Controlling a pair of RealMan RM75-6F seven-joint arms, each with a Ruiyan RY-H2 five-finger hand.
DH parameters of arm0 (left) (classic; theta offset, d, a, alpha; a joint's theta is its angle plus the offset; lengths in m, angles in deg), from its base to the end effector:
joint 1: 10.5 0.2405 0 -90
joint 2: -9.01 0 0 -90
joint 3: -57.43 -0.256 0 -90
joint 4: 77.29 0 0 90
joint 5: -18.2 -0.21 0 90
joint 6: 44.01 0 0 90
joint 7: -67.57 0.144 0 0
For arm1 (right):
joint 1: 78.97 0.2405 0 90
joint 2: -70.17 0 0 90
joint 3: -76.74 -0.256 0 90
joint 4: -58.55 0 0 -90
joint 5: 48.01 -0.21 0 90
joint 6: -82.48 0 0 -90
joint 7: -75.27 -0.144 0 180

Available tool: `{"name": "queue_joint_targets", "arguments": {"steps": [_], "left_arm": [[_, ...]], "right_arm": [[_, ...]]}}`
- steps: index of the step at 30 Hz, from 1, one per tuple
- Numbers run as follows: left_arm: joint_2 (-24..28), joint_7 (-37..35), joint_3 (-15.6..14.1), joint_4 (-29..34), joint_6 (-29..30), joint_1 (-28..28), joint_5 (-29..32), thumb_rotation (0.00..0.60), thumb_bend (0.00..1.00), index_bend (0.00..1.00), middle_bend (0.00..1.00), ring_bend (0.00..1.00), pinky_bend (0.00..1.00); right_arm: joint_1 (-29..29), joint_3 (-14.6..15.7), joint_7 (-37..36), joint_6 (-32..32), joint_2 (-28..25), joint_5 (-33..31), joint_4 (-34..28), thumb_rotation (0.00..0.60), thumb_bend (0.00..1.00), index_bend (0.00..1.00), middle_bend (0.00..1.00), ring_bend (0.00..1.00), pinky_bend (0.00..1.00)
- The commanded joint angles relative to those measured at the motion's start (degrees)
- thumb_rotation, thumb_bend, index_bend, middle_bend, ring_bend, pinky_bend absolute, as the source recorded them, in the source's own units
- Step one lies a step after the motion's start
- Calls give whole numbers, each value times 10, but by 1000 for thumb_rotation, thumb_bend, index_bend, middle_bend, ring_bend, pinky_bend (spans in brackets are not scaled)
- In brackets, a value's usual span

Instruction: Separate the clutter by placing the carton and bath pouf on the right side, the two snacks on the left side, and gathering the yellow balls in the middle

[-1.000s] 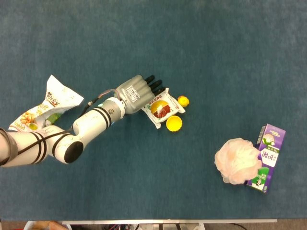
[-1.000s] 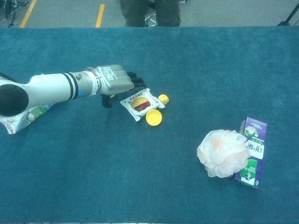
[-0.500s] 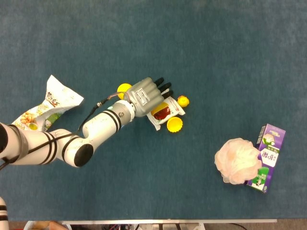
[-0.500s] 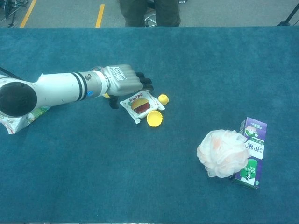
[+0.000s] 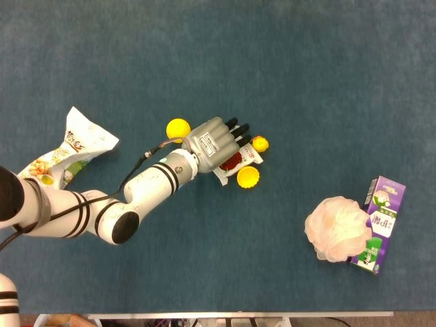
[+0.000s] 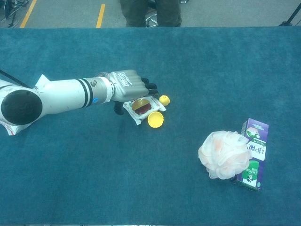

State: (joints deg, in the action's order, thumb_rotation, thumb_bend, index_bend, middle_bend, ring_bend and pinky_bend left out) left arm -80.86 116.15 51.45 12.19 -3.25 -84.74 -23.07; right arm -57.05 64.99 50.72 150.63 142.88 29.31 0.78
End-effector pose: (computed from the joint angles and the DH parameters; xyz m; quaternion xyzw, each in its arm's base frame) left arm -0.0623 0.3256 -0.0819 -0.9396 -0.1160 -0.1427 0.2887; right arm -0.3585 -0.3274 0.1973 0.5515 -0.3861 0.4322 0.6000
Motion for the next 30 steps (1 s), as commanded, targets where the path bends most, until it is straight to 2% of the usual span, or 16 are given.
{"name": "queue_joint_targets", "arguments": {"steps": [1, 22, 30], "left_arm": [[-5, -5, -2, -3, 1, 1, -4, 600, 200, 33, 33, 106, 394], [-8, -78, -2, -30, -1, 32, -108, 600, 201, 211, 199, 228, 522], [19, -66, 3, -2, 8, 29, -105, 600, 200, 226, 214, 237, 533]], "right_arm": [[0, 1, -1, 0, 1, 1, 1, 600, 0, 108, 255, 222, 306], [-3, 2, -5, -3, 5, -1, 9, 600, 0, 108, 255, 222, 306], [-4, 2, -7, -5, 7, -2, 12, 600, 0, 108, 255, 222, 306]]}}
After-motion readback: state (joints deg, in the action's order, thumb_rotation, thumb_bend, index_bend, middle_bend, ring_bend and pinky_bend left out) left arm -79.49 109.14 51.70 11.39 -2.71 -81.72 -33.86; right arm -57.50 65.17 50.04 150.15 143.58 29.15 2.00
